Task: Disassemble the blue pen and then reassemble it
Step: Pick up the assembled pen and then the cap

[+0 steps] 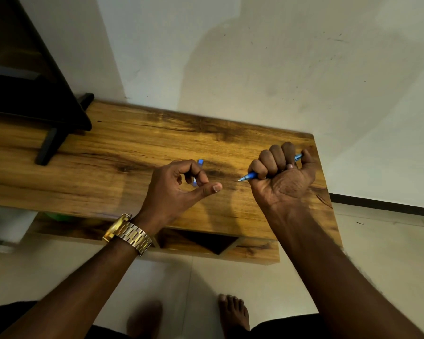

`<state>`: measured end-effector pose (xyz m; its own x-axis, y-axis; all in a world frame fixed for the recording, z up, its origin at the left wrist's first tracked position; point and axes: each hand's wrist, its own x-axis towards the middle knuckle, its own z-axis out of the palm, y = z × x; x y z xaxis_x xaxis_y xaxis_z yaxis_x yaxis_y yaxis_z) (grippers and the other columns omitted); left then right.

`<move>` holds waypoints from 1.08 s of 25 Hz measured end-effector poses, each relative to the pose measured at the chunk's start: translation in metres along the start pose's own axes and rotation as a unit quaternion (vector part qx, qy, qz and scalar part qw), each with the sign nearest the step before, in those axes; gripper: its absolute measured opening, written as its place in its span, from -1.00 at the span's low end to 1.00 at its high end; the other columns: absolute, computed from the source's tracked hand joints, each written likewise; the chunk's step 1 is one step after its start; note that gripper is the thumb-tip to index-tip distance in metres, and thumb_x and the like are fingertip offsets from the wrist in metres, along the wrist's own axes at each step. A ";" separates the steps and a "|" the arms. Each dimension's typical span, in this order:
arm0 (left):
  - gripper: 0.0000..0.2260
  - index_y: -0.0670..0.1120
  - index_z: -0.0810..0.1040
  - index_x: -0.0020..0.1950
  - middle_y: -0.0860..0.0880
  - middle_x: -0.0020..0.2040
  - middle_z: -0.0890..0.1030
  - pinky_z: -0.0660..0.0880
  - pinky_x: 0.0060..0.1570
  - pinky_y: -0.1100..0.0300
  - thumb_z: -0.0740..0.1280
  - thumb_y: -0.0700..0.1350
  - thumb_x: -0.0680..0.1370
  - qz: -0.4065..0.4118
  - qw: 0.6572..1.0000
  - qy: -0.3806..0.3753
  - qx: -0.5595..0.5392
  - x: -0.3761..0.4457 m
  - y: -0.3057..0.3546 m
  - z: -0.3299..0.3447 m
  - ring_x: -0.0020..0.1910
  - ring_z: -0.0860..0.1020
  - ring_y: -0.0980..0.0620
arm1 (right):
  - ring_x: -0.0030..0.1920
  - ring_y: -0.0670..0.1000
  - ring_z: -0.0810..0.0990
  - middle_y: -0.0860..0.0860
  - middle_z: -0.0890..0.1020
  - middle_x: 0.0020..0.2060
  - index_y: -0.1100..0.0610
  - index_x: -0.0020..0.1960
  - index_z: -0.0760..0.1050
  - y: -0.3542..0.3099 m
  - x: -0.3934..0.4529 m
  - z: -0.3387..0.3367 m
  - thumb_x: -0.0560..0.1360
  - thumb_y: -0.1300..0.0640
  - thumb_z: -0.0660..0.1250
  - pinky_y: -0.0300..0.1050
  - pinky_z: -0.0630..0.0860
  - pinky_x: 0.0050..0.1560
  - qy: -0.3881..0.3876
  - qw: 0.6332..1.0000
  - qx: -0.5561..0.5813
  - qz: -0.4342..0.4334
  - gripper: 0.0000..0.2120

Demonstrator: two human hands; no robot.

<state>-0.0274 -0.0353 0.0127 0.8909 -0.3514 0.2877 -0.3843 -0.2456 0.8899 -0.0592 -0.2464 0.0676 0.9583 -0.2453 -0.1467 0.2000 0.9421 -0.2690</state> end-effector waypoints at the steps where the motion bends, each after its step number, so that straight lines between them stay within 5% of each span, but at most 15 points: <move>1: -0.71 0.01 0.65 -0.16 0.15 -0.18 0.70 0.44 -0.13 0.26 0.58 0.21 0.44 -0.001 1.000 -0.002 -0.002 -0.001 0.000 0.001 -0.15 0.61 0.13 | -0.49 -0.07 0.00 -0.10 0.06 -0.48 0.00 -0.38 0.09 0.001 0.000 -0.001 0.69 -0.20 -0.10 -0.20 -0.01 -0.45 0.000 1.000 -0.001 0.001 -0.48; 10: -0.76 0.08 0.63 -0.19 0.18 -0.22 0.69 0.46 -0.17 0.25 0.60 0.18 0.45 0.019 1.000 0.001 0.005 0.000 0.001 0.004 -0.17 0.62 0.11 | -0.49 -0.06 0.01 -0.09 0.07 -0.48 0.00 -0.38 0.09 0.007 -0.001 -0.004 0.68 -0.20 -0.09 -0.20 0.02 -0.46 0.007 1.000 -0.010 0.006 -0.49; 16: -0.75 0.11 0.62 -0.20 0.13 -0.22 0.70 0.53 -0.20 0.05 0.60 0.20 0.43 0.023 1.000 0.010 0.005 -0.001 0.003 0.008 -0.20 0.61 0.02 | -0.48 -0.06 -0.01 -0.09 0.06 -0.49 -0.01 -0.39 0.09 0.016 -0.007 0.001 0.49 -0.14 0.14 -0.21 -0.01 -0.45 0.008 1.000 -0.005 0.011 -0.61; 20: -0.75 0.11 0.62 -0.18 0.15 -0.22 0.69 0.48 -0.21 0.21 0.59 0.21 0.44 0.033 0.999 0.009 0.006 -0.002 0.002 0.009 -0.21 0.60 0.06 | -0.27 0.01 0.01 -0.04 0.31 -0.62 0.04 -0.58 0.39 0.021 -0.017 0.007 0.38 -0.50 0.22 -0.12 -0.17 -0.32 0.011 0.966 -0.255 0.029 -0.33; 22: -0.75 0.09 0.63 -0.18 0.15 -0.22 0.69 0.45 -0.22 0.27 0.59 0.21 0.45 0.037 0.999 0.015 0.018 -0.003 0.001 0.009 -0.22 0.59 0.06 | -0.40 -0.07 0.07 -0.09 0.34 -0.58 0.00 -0.43 0.42 0.024 -0.012 0.007 0.63 -0.37 0.14 -0.34 0.07 -0.43 0.055 0.985 -0.159 0.042 -0.39; 24: -0.74 0.06 0.64 -0.16 0.14 -0.20 0.69 0.47 -0.25 0.21 0.58 0.20 0.47 0.032 0.999 0.029 0.024 -0.004 0.000 0.010 -0.21 0.59 0.03 | -0.51 -0.11 0.23 -0.08 0.30 -0.49 0.07 -0.26 0.34 0.026 -0.003 0.007 0.75 -0.26 0.07 -0.24 0.29 -0.45 0.073 0.990 -0.111 0.037 -0.46; 27: -0.72 0.07 0.64 -0.12 0.10 -0.15 0.69 0.51 -0.30 0.09 0.54 0.25 0.50 0.022 0.998 0.052 0.007 -0.002 0.001 0.009 -0.20 0.61 -0.01 | -0.33 -0.04 0.47 -0.01 0.44 -0.33 0.09 -0.12 0.44 0.025 0.004 0.011 0.78 -0.12 0.11 -0.13 0.44 -0.22 0.057 0.977 -0.201 0.031 -0.60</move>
<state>-0.0320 -0.0428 0.0092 0.8930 -0.2671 0.3623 -0.4266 -0.2454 0.8705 -0.0479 -0.2210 0.0709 0.9327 -0.2356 -0.2732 0.0238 0.7958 -0.6051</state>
